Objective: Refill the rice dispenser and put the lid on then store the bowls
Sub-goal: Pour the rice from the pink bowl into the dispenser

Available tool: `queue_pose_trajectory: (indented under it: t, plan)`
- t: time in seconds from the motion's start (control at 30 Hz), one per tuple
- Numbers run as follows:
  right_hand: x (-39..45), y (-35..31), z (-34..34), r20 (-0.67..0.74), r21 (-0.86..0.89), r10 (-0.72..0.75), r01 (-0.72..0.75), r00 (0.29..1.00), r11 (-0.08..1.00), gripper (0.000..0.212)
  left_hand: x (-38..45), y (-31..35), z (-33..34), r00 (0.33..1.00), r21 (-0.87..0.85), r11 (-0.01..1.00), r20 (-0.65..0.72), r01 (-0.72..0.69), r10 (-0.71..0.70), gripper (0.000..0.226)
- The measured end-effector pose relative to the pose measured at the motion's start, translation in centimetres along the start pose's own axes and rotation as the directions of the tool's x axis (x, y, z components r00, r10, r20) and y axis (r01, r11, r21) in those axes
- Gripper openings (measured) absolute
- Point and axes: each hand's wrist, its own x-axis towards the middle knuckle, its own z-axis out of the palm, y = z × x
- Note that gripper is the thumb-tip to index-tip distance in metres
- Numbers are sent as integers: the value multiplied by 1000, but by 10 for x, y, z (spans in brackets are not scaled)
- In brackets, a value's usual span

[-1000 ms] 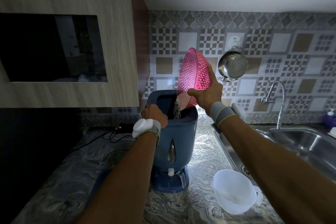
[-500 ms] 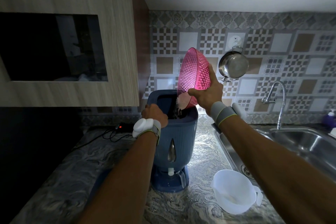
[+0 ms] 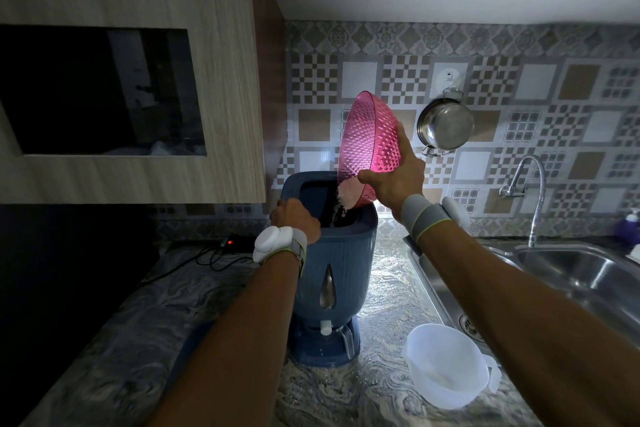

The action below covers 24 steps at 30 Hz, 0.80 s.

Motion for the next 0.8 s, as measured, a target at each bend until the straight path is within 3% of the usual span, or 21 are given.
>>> queue_pose_trajectory:
  t: [0.27, 0.4, 0.53, 0.8]
  plan:
    - [1, 1, -1, 2, 18, -5, 5, 1000, 1000, 114, 0, 1, 1, 1000, -2, 1000, 7, 0, 0, 29]
    - [1, 1, -1, 1, 8, -13, 13, 1000, 1000, 114, 0, 2, 0, 1000, 5, 1000, 3, -3, 3, 13]
    - [1, 1, 0, 2, 5, -13, 13, 1000, 1000, 115, 0, 2, 0, 1000, 7, 1000, 6, -4, 4, 28]
    - [0, 1, 0, 0, 19, -11, 11, 1000, 1000, 116, -2, 2, -1, 1000, 19, 1000, 3, -7, 6, 28]
